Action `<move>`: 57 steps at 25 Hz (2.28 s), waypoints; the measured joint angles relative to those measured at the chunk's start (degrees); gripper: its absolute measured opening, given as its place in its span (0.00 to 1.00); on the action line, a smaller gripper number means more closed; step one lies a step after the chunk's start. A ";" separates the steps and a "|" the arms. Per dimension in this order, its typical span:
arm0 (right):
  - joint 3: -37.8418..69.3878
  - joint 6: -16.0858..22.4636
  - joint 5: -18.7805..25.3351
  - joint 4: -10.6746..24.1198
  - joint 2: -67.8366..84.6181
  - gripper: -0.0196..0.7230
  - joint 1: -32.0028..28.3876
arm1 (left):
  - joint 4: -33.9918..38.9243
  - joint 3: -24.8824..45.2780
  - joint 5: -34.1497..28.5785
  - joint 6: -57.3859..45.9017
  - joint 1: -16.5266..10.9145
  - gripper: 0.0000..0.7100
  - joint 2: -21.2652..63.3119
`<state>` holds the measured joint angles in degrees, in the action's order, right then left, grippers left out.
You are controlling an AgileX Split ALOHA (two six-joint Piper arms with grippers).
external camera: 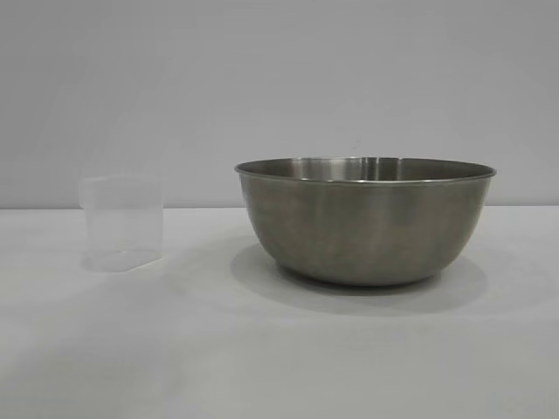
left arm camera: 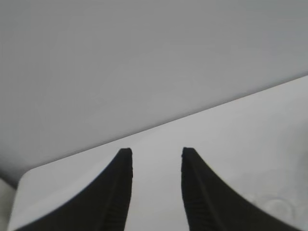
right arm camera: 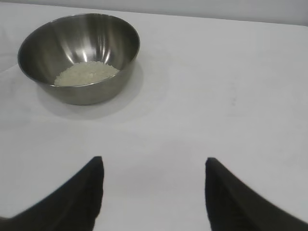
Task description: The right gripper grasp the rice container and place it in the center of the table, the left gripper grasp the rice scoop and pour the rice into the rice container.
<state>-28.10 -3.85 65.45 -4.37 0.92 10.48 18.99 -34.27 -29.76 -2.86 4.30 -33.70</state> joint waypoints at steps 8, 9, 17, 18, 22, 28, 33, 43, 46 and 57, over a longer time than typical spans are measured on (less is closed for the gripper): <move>0.00 0.00 0.00 0.00 0.00 0.57 0.09 | -7.68 0.04 -19.14 6.53 0.00 0.29 17.00; 0.00 0.00 0.00 0.00 0.00 0.57 0.09 | -8.75 0.04 -20.80 6.64 0.00 0.29 19.49; 0.00 0.00 0.00 0.00 0.00 0.57 0.09 | -15.71 0.57 -29.18 7.05 0.00 0.29 28.53; 0.00 0.00 0.00 0.00 0.00 0.57 0.09 | -16.77 0.57 -29.55 7.05 0.00 0.29 28.53; 0.00 0.00 0.00 0.00 0.00 0.57 0.09 | -19.94 3.31 -29.80 7.60 0.00 0.29 29.25; 0.00 0.00 0.00 0.00 0.00 0.57 0.09 | -20.96 5.28 -32.39 8.42 0.00 0.29 34.21; 0.00 0.00 0.00 -0.04 0.00 0.57 0.09 | -21.42 6.21 -34.29 8.42 0.00 0.29 34.65; 0.00 0.00 0.00 -0.04 0.00 0.57 0.09 | -21.12 6.48 -34.29 7.57 0.00 0.29 34.69; 0.00 0.00 0.00 -0.04 0.00 0.57 0.09 | -21.12 6.48 -34.29 7.57 0.00 0.29 34.69; 0.07 0.00 0.00 -0.13 0.00 0.57 -0.59 | -21.12 6.52 -34.39 7.57 -1.18 0.29 34.69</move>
<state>-28.03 -3.85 65.45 -4.50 0.92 9.88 -2.13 -27.75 -64.15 4.71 3.12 0.99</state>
